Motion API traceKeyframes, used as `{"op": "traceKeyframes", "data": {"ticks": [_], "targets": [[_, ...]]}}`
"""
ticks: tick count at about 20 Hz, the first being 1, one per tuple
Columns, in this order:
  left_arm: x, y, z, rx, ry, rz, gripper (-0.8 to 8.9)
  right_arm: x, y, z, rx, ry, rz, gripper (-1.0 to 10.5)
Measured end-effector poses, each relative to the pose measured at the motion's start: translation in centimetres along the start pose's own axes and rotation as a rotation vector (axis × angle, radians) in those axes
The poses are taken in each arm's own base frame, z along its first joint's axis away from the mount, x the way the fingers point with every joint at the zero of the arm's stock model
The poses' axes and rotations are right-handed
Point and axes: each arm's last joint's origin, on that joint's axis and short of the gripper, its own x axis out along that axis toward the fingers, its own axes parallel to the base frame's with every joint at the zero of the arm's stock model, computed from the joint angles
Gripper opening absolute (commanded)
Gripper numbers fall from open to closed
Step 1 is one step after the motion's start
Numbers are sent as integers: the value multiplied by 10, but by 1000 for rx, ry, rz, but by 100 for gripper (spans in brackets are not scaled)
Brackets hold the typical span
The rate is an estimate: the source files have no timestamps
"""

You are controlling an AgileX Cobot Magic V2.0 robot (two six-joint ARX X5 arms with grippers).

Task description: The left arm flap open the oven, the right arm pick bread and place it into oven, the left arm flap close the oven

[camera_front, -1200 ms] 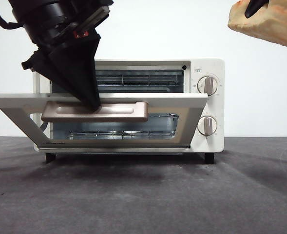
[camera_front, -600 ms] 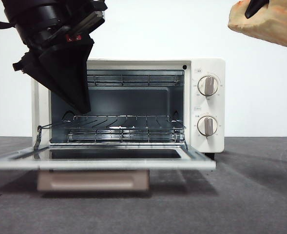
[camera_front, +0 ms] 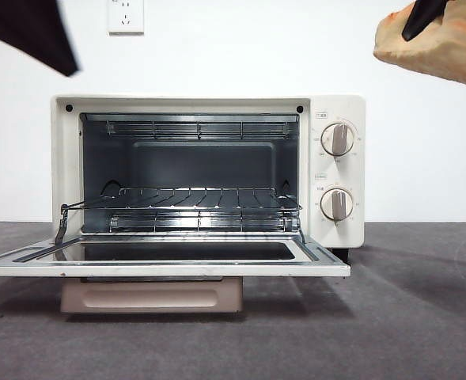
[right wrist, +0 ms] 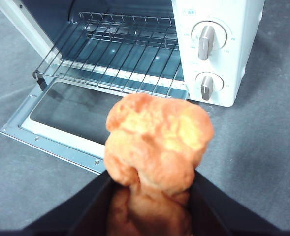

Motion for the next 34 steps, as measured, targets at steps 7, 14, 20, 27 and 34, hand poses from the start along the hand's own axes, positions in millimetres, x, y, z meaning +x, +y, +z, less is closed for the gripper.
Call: {"op": "traceKeyframes", "data": {"ticks": [7,14,20,27,34], "targets": [[-40,6,-60,-54,-82,32,16,31,10,9,11,41,120,190],[-56,3,-76,-50,-106,32,16,105,31,15,89,48,259,190],[-56,3,-76,-49,-104,32,16,169,43,34,190,-20,195,190],[-56,3,-76,-49,-104,32,16,219,49,49,205,-72,28,191],[-56,3,-76,-49,-104,32,16,237,45,42,203,-91,-82,276]]}}
